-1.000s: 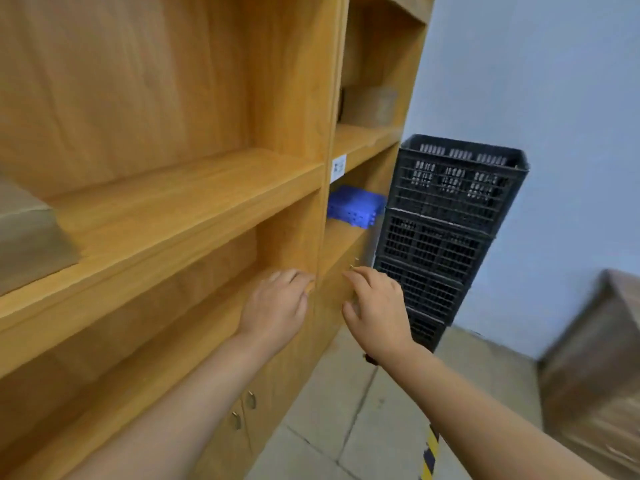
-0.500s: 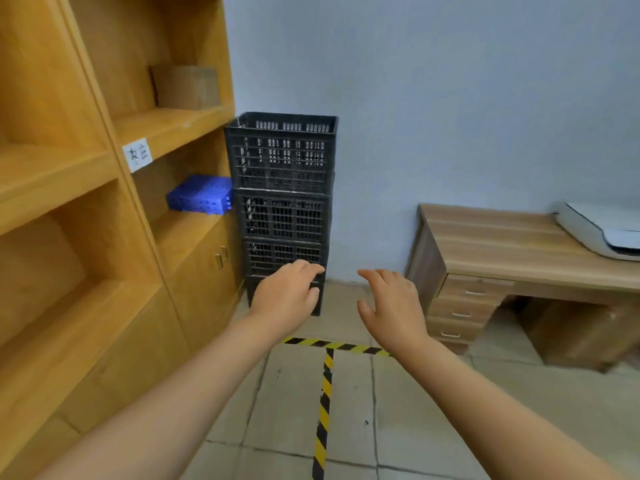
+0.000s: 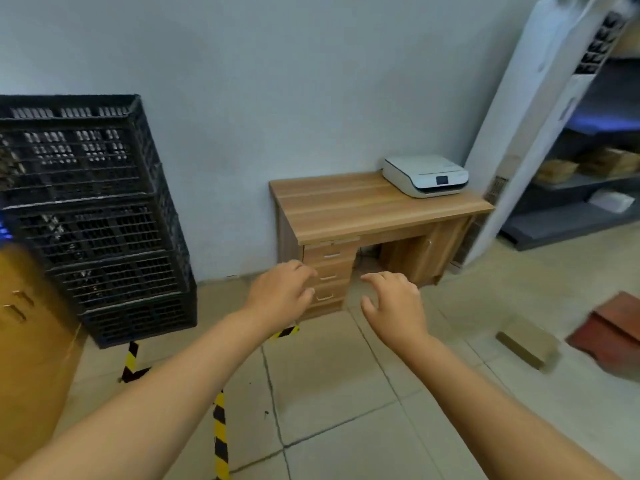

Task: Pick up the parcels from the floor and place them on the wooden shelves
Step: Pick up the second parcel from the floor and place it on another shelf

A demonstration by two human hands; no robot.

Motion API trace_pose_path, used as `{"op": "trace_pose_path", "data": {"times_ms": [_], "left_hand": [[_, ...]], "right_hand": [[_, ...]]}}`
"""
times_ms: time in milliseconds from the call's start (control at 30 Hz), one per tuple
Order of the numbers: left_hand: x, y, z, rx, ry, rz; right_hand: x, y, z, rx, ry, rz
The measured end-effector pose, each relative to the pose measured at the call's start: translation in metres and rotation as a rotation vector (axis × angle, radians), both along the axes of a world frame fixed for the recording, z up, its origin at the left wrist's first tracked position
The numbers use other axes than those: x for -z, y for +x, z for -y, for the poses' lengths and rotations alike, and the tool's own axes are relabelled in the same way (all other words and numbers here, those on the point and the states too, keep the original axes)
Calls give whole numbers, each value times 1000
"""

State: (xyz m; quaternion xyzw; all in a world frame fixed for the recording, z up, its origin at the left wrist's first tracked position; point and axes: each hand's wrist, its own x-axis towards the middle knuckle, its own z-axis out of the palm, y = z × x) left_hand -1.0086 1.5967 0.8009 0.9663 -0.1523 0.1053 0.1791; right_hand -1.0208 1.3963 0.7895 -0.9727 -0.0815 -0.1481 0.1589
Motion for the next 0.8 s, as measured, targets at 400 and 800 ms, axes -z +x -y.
{"op": "trace_pose_path", "data": {"times_ms": [400, 800], "left_hand": [[25, 174, 117, 305, -79, -34], [49, 326, 255, 575, -41, -122]], "right_hand": [[12, 126, 116, 301, -23, -65], [40, 217, 230, 633, 161, -240]]}}
